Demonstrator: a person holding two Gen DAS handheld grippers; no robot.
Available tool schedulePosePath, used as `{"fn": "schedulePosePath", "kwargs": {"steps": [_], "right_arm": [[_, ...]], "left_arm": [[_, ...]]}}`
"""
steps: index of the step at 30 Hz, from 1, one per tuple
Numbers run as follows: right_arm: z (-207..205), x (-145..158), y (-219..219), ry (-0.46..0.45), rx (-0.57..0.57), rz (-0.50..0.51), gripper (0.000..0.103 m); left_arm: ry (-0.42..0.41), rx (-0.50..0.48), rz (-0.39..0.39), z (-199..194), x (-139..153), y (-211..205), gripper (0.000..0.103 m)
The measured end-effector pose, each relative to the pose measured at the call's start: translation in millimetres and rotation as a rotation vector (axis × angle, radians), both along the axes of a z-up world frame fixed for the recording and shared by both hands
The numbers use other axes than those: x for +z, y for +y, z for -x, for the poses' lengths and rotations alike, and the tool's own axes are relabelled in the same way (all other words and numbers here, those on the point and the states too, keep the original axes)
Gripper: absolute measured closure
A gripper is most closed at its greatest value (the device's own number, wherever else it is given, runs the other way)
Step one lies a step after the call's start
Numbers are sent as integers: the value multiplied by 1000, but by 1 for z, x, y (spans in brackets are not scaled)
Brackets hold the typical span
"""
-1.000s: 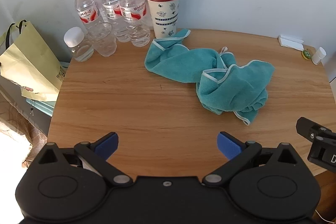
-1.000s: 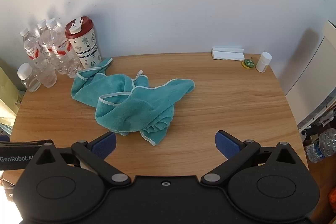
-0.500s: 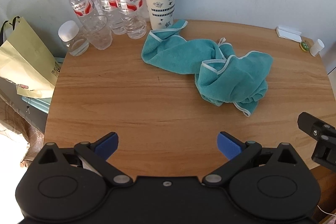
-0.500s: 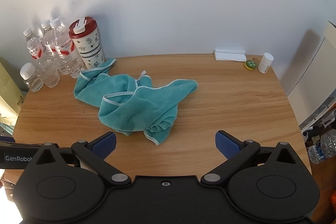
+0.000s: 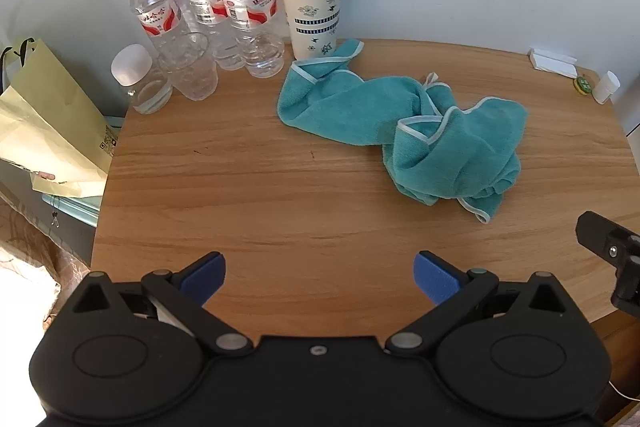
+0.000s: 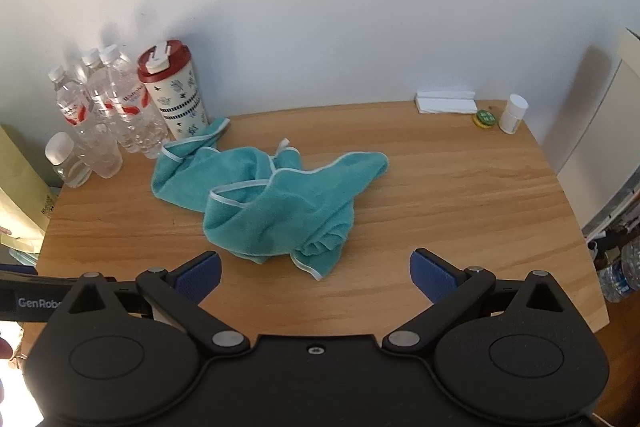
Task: Fold towel
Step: 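Move both grippers toward the crumpled teal towel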
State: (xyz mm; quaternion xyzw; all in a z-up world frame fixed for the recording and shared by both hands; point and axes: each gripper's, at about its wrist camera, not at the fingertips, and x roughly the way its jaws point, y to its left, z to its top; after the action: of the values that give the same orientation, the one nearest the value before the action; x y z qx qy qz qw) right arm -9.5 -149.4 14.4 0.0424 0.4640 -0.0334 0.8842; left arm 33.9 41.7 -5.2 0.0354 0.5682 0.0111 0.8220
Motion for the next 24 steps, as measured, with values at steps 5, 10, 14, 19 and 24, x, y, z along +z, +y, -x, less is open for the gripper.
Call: {"fn": "schedulePosePath", "kwargs": {"steps": [5, 10, 14, 19, 24], "right_arm": [[-2, 0, 4, 5, -24, 1, 1], [-5, -1, 7, -1, -50, 1, 1], [-1, 4, 3, -75, -90, 36, 0], [6, 1, -16, -178, -136, 4, 0], [-13, -17, -35, -175, -98, 49, 0]], "left_arm": [[3, -15, -2, -5, 0, 7, 1], [11, -31, 7, -11, -1, 16, 1], [4, -29, 18, -19, -1, 29, 1], [-20, -41, 21, -31, -5, 41, 1], [-17, -24, 27, -59, -18, 40, 1]]}}
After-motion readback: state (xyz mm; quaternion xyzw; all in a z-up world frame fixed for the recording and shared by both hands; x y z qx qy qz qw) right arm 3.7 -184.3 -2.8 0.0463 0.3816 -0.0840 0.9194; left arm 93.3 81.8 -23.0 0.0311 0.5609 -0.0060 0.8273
